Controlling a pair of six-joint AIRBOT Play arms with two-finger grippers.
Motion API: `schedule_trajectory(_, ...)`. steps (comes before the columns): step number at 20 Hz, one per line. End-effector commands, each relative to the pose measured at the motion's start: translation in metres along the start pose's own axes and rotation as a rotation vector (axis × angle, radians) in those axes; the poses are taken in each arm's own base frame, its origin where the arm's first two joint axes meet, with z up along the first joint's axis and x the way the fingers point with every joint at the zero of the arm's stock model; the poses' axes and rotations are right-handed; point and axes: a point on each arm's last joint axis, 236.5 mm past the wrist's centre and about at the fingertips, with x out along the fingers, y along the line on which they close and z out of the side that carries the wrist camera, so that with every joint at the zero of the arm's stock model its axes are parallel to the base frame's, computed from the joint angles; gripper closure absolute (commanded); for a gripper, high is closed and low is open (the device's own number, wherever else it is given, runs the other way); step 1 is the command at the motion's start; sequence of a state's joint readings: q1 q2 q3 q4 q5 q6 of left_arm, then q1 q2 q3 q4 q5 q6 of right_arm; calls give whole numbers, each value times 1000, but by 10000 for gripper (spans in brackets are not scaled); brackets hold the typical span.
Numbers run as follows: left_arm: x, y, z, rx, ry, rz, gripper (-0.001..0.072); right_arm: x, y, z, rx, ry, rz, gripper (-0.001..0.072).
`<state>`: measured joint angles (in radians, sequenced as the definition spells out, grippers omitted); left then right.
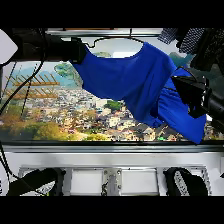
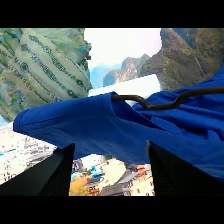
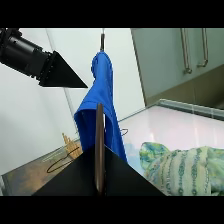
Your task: Fold the clothes and pants, and hang the long-sleeved shirts on hangers.
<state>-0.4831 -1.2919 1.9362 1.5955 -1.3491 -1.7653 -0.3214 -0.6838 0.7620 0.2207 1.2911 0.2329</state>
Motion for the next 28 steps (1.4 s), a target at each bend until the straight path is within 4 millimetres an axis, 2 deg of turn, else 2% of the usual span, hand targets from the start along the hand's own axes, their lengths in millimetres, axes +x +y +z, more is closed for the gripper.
schedule_trajectory(1, 11, 1, 0, -6, 8, 5, 231, 0, 3, -1, 1, 4, 13, 707)
schedule_trajectory(5, 14, -1, 10, -25, -32, -3, 231, 0, 5, -1, 4, 4, 19, 707)
schedule_trajectory(13, 14, 0, 10, -26, -30, -3, 235, 0, 5, -1, 3, 4, 19, 707)
schedule_trajectory(14, 14, -1, 9, -27, -29, -3, 382, 0, 5, -1, 3, 4, 20, 707)
schedule_trajectory(15, 14, -1, 9, -26, -29, -3, 466, 0, 5, -1, 4, 4, 20, 707)
schedule_trajectory(18, 14, -1, 9, -27, -29, -3, 470, 0, 5, -1, 3, 4, 19, 707)
schedule_trajectory(19, 14, 0, 9, -26, -29, -2, 550, 0, 5, -1, 3, 4, 19, 707)
schedule_trajectory(20, 14, -1, 10, -21, -30, -2, 696, 0, 5, -1, 3, 4, 19, 707)
schedule_trajectory(24, 11, -1, 11, -21, -37, -4, 698, 0, 5, -1, 3, 5, 19, 707)
schedule_trajectory(28, -11, -2, 17, -21, -78, -13, 698, -1, 2, -12, 12, 43, 11, 707)
